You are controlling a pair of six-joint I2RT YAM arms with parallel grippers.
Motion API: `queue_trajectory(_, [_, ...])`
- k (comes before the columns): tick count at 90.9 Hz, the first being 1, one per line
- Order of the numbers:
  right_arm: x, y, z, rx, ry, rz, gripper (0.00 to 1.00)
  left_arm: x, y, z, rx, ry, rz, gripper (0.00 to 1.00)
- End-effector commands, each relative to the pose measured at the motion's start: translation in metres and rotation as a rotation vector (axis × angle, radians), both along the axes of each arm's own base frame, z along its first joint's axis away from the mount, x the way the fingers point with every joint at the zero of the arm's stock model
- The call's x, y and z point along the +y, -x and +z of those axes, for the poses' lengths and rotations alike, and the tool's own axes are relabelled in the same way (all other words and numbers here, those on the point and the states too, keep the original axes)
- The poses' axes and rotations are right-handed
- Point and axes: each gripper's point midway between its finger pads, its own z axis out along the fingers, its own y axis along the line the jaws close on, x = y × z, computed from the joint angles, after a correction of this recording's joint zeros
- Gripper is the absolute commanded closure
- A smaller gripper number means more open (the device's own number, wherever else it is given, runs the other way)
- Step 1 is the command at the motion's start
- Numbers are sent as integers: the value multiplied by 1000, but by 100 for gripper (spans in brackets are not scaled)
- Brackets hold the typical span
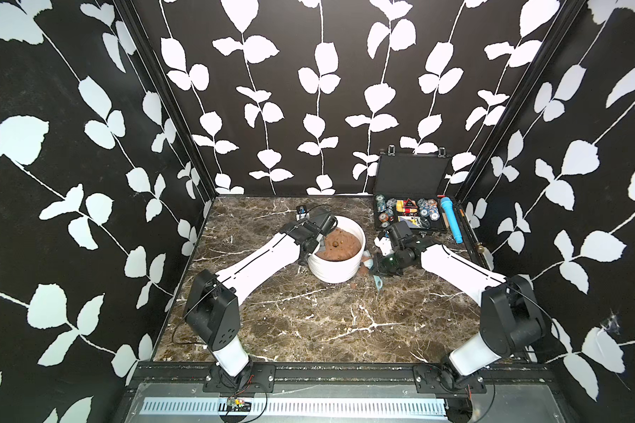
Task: Scrub the dried mud off the ceramic pot
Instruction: Brush off the soil from the pot.
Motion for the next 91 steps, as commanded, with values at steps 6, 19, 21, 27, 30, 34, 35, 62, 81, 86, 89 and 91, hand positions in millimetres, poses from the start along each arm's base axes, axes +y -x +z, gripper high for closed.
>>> queue_trajectory(6, [-13, -7, 6, -50, 60, -1, 100, 4, 11, -62, 161, -44, -15, 100])
queue_trajectory(19, [-25, 12, 15, -58, 100, 32, 100, 4, 10, -61, 161, -44, -18, 100])
queue_trajectory(21, [-26, 16, 17, -56, 99, 37, 100, 3, 10, -60, 160, -43, -19, 100])
queue_trajectory(27, [-31, 28, 32, -73, 95, 51, 100, 3, 10, -59, 158, -42, -19, 100])
queue_trajectory(30, [-34, 34, 40, -81, 97, 58, 100, 3, 10, -59, 159, -43, -19, 100])
queue_trajectory(34, [-37, 41, 48, -89, 95, 64, 100, 4, 10, -59, 160, -44, -19, 100])
queue_trajectory(35, [-37, 42, 51, -94, 91, 65, 100, 4, 10, -59, 160, -44, -19, 100])
queue_trajectory(62, [-8, 59, 75, -92, -54, 105, 100, 1, 8, -58, 159, -38, -18, 100])
queue_trajectory(81, [11, 40, 70, -96, -93, 93, 100, 1, 9, -59, 165, -36, -18, 100])
queue_trajectory(86, [12, 36, 63, -87, -79, 86, 100, 2, 10, -61, 167, -37, -19, 100])
queue_trajectory(89, [11, 34, 57, -76, -66, 82, 100, 2, 11, -62, 170, -36, -19, 100])
queue_trajectory(91, [11, 34, 53, -69, -61, 80, 100, 1, 11, -62, 169, -34, -20, 100])
